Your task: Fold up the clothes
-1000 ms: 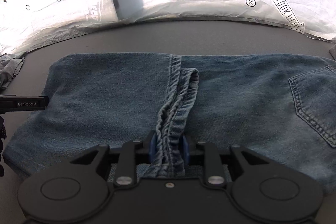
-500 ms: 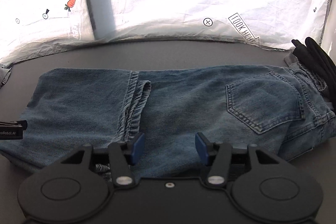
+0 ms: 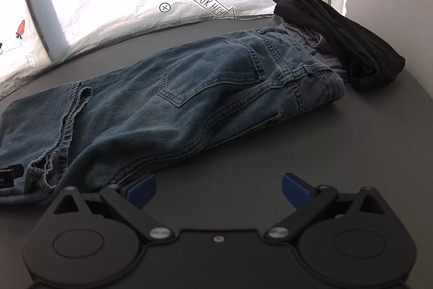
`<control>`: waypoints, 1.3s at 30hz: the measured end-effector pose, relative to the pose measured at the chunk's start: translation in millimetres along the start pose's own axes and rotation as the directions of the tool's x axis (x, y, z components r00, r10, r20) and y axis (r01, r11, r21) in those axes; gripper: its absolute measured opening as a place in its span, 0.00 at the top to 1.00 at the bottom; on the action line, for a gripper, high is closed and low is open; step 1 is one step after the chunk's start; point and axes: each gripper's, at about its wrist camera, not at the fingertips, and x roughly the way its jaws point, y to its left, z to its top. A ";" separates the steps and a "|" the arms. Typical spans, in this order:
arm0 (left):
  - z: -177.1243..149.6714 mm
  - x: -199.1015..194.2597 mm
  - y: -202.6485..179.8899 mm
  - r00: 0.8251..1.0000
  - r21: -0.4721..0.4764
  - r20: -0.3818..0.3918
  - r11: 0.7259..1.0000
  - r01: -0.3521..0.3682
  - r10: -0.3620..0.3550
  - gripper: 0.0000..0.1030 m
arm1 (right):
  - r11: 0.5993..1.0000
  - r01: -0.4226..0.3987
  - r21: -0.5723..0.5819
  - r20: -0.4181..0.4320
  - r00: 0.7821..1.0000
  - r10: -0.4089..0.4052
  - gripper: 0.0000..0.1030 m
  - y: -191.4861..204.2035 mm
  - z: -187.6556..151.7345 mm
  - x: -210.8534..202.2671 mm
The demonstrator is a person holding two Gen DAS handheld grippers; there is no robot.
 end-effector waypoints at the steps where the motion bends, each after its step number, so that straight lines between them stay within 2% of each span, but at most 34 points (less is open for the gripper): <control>1: 1.5 4.0 -6.3 1.000 0.015 -0.005 1.000 0.002 -0.001 0.04 | 0.999 -0.010 0.039 0.005 1.000 0.009 0.01 -10.1 4.2 2.2; 3: 4.6 12.0 -16.4 1.000 0.037 -0.006 0.999 -0.020 0.020 0.00 | 0.985 -0.050 0.162 0.020 0.999 0.048 0.01 -33.0 14.1 10.0; 4: 6.9 14.8 -17.6 1.000 0.036 -0.001 0.999 -0.031 0.031 0.00 | 0.966 -0.081 0.244 0.034 0.997 0.075 0.01 -46.5 19.4 16.0; 6: 12.3 21.1 -15.5 1.000 0.018 -0.025 1.000 -0.017 0.018 0.00 | 0.916 -0.129 0.380 0.066 0.992 0.112 0.01 -69.6 28.5 29.9; 8: 16.4 27.8 -6.6 0.997 -0.046 -0.073 0.999 0.013 -0.016 0.00 | 0.861 -0.163 0.482 0.098 0.986 0.132 0.01 -88.4 37.1 45.0; 10: 15.1 32.5 3.4 0.993 -0.135 -0.106 0.990 0.039 -0.054 0.00 | 0.828 -0.185 0.529 0.124 0.982 0.140 0.01 -98.4 44.5 55.9; 12: 12.1 36.2 11.9 0.989 -0.217 -0.123 0.974 0.058 -0.086 0.00 | 0.807 -0.181 0.561 0.159 0.981 0.110 0.05 -104.4 51.9 63.1; 13: 11.0 37.0 13.0 0.988 -0.229 -0.121 0.971 0.062 -0.092 0.00 | 0.801 -0.181 0.571 0.169 0.980 0.101 0.06 -105.6 55.1 66.1; 15: 10.6 36.6 10.3 0.991 -0.211 -0.110 0.976 0.057 -0.082 0.00 | 0.791 -0.185 0.583 0.176 0.979 0.099 0.17 -107.1 61.6 72.4; 17: 11.2 37.8 10.3 0.990 -0.221 -0.112 0.974 0.054 -0.080 0.00 | 0.776 -0.151 0.613 0.144 0.986 0.079 0.20 -107.0 65.6 81.2; 19: 11.5 38.5 10.7 0.991 -0.223 -0.111 0.973 0.054 -0.080 0.00 | 0.744 -0.132 0.655 0.111 0.991 0.078 0.22 -108.7 65.1 90.5; 22: 9.7 38.3 11.8 0.992 -0.225 -0.098 0.973 0.060 -0.084 0.00 | 0.688 -0.129 0.714 0.120 0.991 0.061 0.22 -111.8 61.8 91.7; 25: 9.5 37.7 12.7 0.992 -0.226 -0.093 0.972 0.059 -0.082 0.00 | 0.656 -0.127 0.744 0.111 0.992 0.066 0.22 -115.0 64.8 93.9; 27: 9.7 38.0 12.6 0.993 -0.227 -0.091 0.972 0.058 -0.081 0.00 | 0.627 -0.160 0.762 0.124 0.987 0.100 0.36 -119.5 64.5 96.8; 28: 9.7 38.6 12.4 0.993 -0.227 -0.090 0.972 0.058 -0.081 0.00 | 0.618 -0.164 0.769 0.125 0.986 0.106 0.39 -122.3 63.9 97.4; 29: 9.6 39.2 12.0 0.993 -0.227 -0.089 0.972 0.059 -0.081 0.00 | 0.611 -0.166 0.774 0.124 0.986 0.111 0.47 -125.1 63.3 97.8; 30: 9.5 39.4 11.8 0.993 -0.228 -0.089 0.972 0.059 -0.081 0.00 | 0.605 -0.168 0.779 0.124 0.986 0.115 0.60 -128.0 62.7 98.3; 32: 9.4 39.7 11.5 0.993 -0.227 -0.089 0.972 0.059 -0.081 0.00 | 0.589 -0.202 0.782 0.147 0.979 0.142 0.72 -133.4 59.9 97.0; 34: 9.5 40.2 11.3 0.993 -0.225 -0.090 0.973 0.059 -0.081 0.00 | 0.607 -0.243 0.757 0.186 0.970 0.156 0.78 -133.0 61.9 89.5; 36: 10.2 40.2 10.4 0.993 -0.225 -0.093 0.973 0.056 -0.078 0.00 | 0.654 -0.258 0.711 0.210 0.966 0.152 0.84 -127.2 70.0 79.8; 39: 10.7 40.0 8.8 0.993 -0.227 -0.097 0.973 0.048 -0.072 0.00 | 0.746 -0.261 0.613 0.249 0.960 0.131 0.85 -109.9 89.9 60.3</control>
